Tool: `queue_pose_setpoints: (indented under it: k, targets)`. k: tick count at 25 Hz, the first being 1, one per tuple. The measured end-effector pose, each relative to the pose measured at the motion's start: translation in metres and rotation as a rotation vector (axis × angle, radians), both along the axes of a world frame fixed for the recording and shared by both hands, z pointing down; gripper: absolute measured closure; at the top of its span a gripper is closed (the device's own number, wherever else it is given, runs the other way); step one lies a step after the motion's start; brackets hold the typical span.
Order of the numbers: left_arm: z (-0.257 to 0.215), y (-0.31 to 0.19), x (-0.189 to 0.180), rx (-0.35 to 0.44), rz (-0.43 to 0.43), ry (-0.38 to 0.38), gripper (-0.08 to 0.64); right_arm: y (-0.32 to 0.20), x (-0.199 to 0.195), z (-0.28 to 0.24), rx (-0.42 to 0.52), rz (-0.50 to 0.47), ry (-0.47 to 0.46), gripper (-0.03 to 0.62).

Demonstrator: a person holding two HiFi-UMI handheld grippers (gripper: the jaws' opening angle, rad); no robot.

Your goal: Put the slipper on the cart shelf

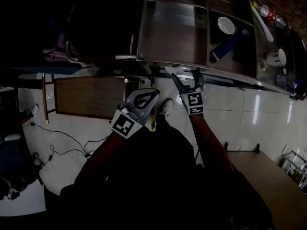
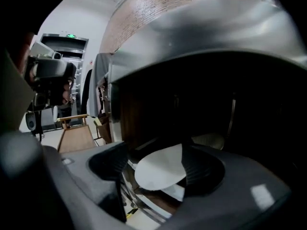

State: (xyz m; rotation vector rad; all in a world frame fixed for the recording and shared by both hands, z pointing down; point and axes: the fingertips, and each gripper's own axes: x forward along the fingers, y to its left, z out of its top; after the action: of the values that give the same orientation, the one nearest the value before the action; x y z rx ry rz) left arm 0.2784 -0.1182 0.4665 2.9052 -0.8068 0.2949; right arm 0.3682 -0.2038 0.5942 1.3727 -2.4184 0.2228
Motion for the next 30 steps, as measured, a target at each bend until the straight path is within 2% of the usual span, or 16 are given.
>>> queue_pose_setpoints:
  k: [4,8,16,24,30]
  targets:
    - [-0.008,0.001,-0.011,0.003,-0.038,-0.004,0.560,0.016,-0.018,-0.022,0.018,-0.065,-0.037,0.253]
    - [-0.020,0.007,-0.027,0.026,-0.039,-0.004,0.560,0.034,-0.046,-0.042,0.042,-0.137,-0.046,0.255]
    - [-0.026,0.008,-0.099,0.036,-0.057,0.025,0.559,0.061,-0.123,-0.081,0.082,-0.201,-0.069,0.283]
    - [-0.036,0.032,-0.197,0.061,-0.018,0.066,0.560,0.097,-0.223,-0.122,0.121,-0.220,-0.110,0.454]
    - [-0.047,0.060,-0.249,0.077,0.027,0.092,0.560,0.134,-0.284,-0.151,0.138,-0.214,-0.129,0.590]
